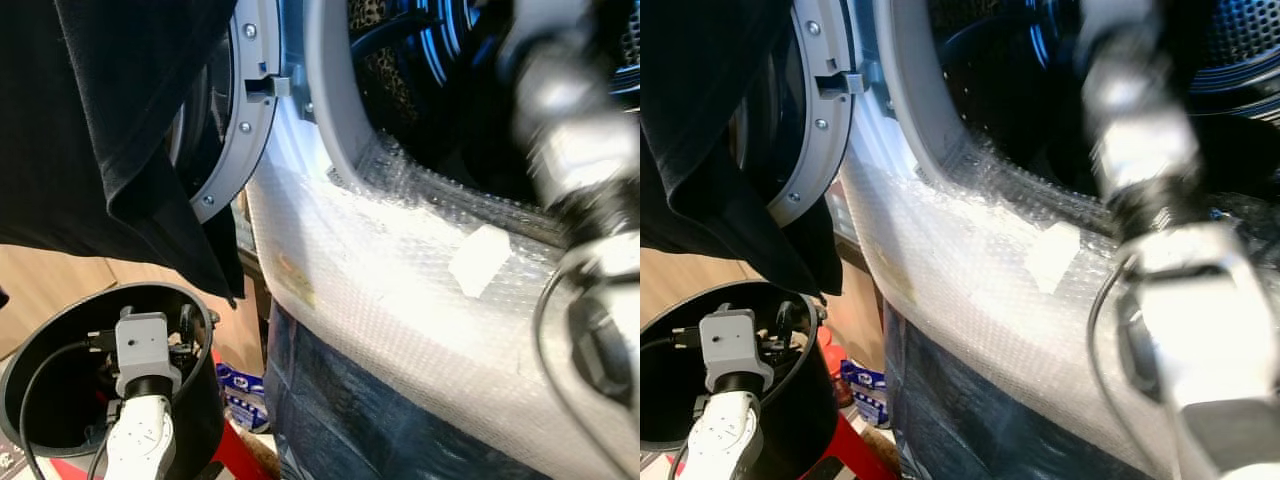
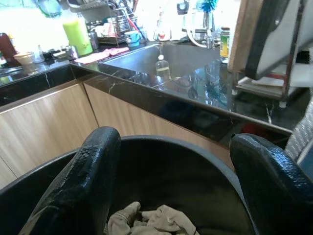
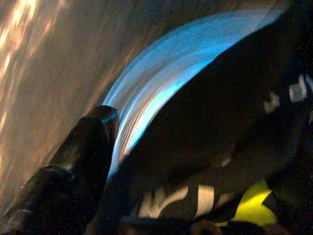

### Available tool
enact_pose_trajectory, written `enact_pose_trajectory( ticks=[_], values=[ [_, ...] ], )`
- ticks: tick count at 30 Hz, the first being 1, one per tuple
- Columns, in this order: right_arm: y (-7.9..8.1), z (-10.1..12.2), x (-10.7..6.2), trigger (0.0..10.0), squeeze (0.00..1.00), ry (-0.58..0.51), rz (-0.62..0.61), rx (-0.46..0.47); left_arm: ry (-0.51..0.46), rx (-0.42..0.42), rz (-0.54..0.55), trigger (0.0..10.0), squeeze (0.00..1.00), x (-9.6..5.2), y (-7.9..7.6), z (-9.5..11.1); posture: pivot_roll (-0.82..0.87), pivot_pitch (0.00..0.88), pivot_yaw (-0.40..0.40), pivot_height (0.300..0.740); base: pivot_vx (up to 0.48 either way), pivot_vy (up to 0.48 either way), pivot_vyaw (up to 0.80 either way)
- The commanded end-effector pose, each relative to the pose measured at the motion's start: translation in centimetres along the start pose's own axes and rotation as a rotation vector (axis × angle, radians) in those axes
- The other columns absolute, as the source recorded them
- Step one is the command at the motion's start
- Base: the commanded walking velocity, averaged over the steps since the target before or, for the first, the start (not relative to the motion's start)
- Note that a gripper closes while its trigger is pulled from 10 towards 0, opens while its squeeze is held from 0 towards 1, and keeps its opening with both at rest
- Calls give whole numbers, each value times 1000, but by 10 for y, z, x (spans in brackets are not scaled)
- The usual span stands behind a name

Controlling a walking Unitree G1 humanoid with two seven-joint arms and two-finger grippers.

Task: Clothes washing

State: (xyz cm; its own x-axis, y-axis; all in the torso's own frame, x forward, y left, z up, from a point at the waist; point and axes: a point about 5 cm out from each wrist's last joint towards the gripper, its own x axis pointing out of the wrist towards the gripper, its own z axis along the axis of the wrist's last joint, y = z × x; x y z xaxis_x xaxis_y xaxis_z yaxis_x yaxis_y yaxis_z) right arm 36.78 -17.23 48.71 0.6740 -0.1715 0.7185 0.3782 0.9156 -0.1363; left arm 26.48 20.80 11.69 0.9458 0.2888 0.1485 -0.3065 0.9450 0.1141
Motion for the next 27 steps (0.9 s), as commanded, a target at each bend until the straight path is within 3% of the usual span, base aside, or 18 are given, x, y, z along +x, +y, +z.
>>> enact_pose_trajectory(
  ticks=[1,3,5,7,9,10,13,15,19,21,24,27],
  values=[
    [-1,3,0,10000,0,5,3,-6,-15,-8,-5,10000,0,3,-3,3,-33,0,-30,740,0,0,0],
    [14,-22,-7,10000,0,149,112,-6,-14,-8,-6,10000,0,3,-4,2,-32,0,-32,740,0,0,0],
    [39,-58,-27,10000,0,326,259,64,-10,-14,-9,10000,0,2,-6,1,-32,0,-34,740,0,0,0],
    [52,-68,-37,10000,0,396,323,163,-8,-17,-15,10000,0,2,-6,1,-23,0,-33,740,0,0,0],
    [42,-50,-25,10000,0,275,229,106,-5,-22,-13,10000,0,2,-6,1,-25,0,-30,740,0,0,0],
    [26,-24,-11,10000,0,139,110,94,-4,-30,-8,10000,0,2,-5,1,-30,0,-28,740,0,0,0],
    [-4,15,2,10000,0,-6,-36,193,-10,-31,-5,10000,0,3,-5,3,-30,0,-28,740,0,0,0],
    [-7,18,0,10000,0,-7,-22,195,-12,-32,-4,10000,0,3,-5,3,-27,0,-35,740,0,0,0],
    [13,1,-14,10000,0,60,164,134,-7,-35,-4,10000,0,3,-6,2,-30,0,-35,740,0,0,0],
    [19,-7,-18,10000,0,92,198,151,-4,-37,-9,10000,0,3,-7,1,-41,0,-31,740,0,0,0],
    [29,-33,-36,10000,0,246,298,225,-4,-41,-22,10000,0,2,-11,1,-38,0,-35,740,0,0,0],
    [29,-38,-45,10000,0,297,323,253,-5,-42,-21,10000,0,1,-10,2,-36,0,-35,740,0,0,0]
  ],
)
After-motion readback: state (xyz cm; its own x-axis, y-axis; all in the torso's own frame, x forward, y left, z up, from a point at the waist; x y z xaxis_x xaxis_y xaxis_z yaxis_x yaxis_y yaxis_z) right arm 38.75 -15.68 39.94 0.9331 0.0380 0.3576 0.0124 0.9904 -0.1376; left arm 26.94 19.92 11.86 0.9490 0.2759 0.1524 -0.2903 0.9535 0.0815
